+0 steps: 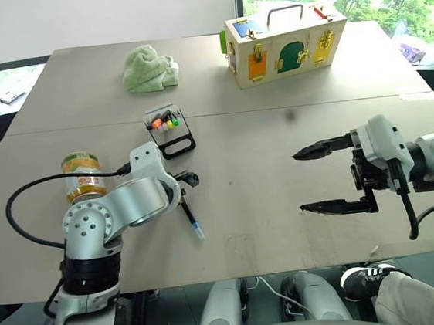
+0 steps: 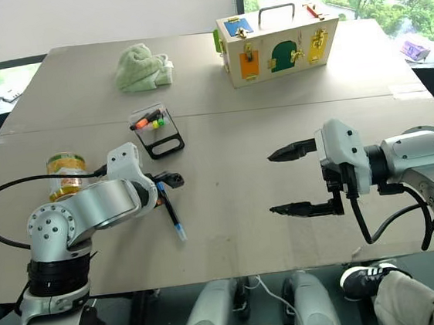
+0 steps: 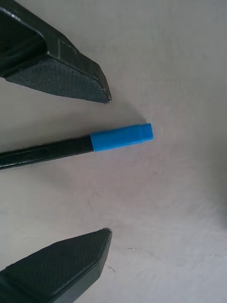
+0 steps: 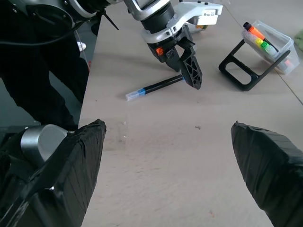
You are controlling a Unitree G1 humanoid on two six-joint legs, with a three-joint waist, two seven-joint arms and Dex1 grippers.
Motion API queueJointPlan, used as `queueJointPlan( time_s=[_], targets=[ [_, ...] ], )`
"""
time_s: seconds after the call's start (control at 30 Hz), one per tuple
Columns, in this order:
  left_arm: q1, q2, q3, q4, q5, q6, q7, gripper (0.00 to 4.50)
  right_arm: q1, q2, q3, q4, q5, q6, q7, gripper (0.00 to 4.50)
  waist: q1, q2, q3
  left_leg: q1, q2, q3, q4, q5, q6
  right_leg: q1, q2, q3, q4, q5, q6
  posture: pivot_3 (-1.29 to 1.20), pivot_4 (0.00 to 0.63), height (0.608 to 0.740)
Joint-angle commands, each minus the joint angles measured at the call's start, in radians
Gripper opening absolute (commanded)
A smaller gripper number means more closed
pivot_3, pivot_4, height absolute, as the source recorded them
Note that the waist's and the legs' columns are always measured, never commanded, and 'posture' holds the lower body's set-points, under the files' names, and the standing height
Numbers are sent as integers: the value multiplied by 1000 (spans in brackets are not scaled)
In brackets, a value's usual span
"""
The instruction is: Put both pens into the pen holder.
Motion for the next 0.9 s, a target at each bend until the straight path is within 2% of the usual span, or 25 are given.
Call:
queueJointPlan(
  time_s=[0.03, 0.17, 0.3, 0.37, 0.47, 0.5, 0.57, 0.63, 0.7, 0.8, 0.9],
  targets=[
    [3, -66, -35, 33, -25, -1, 93, 3626, -9, 8, 6, -12, -20, -38, 5, 4500, 4, 0, -1, 0, 0, 0, 0, 0, 0, 0, 0, 0, 0, 0, 0, 0, 150, 740],
    [-25, -85, -46, 71, -25, 32, 122, 1829, -6, 23, 11, -21, -31, -34, -21, 4500, 21, 1, -1, 1, -1, 0, 0, 0, 0, 1, -1, 0, 0, 0, 0, 0, 150, 740],
    [-38, -77, -42, 95, -25, 72, 80, 121, 2, 33, 12, -31, -38, -28, -45, 4500, 29, 1, -2, 2, -1, 0, 0, 0, 0, 3, -1, 0, 0, -1, 2, 0, 150, 740],
    [-36, -75, -28, 79, -25, 92, 7, 50, 7, 36, 11, -36, -41, -25, -58, 4500, 30, 1, -2, 2, -1, 0, 0, 0, 0, 3, -1, 0, 0, -1, 2, 0, 150, 740],
    [-54, 2, -13, 54, -25, 145, -175, 50, 11, 44, 5, -41, -34, -13, -80, 4500, 29, 1, -2, 2, -1, 0, 0, 0, 0, 3, -1, 0, 0, -1, 2, 0, 150, 740],
    [-70, 75, -26, 60, -25, 190, -265, 50, 12, 46, 6, -42, -34, -12, -85, 4500, 27, 0, -1, 2, -1, 0, 0, 0, 0, 2, -1, 0, 0, -1, 2, 0, 150, 740],
    [-129, 286, -99, 65, -25, 341, -462, 50, 12, 53, 13, -44, -39, -10, -98, 4500, 18, -2, 0, 1, -1, 0, 0, 0, 0, 1, 0, 0, 0, -1, 1, 0, 150, 740],
    [-179, 424, -162, 63, -18, 469, -638, 50, 10, 58, 18, -45, -39, -7, -105, 4500, 7, -4, 1, 1, 0, 0, -2, 0, 0, -1, 1, 0, 0, -1, 2, 0, 150, 740],
    [-222, 494, -199, 52, 73, 558, -804, 50, 7, 62, 22, -43, -37, -6, -108, 4500, 0, -1, 0, 0, 0, 0, -3, 0, 0, -2, 2, 0, -1, -2, 3, 0, 150, 740],
    [-276, 621, -297, 18, 285, 602, -1049, 50, -2, 69, 35, -34, -42, -9, -109, 4500, -2, -3, 2, 1, -2, 1, -5, -1, -2, -2, 0, 1, -2, -2, 3, 0, 150, 740],
    [-322, 679, -363, 7, 477, 605, -1330, 50, -9, 72, 42, -26, -46, -15, -99, 4500, -2, -3, 2, 0, -2, 1, -6, -3, -5, -3, 1, 1, -2, -2, 3, 0, 150, 740]
  ],
)
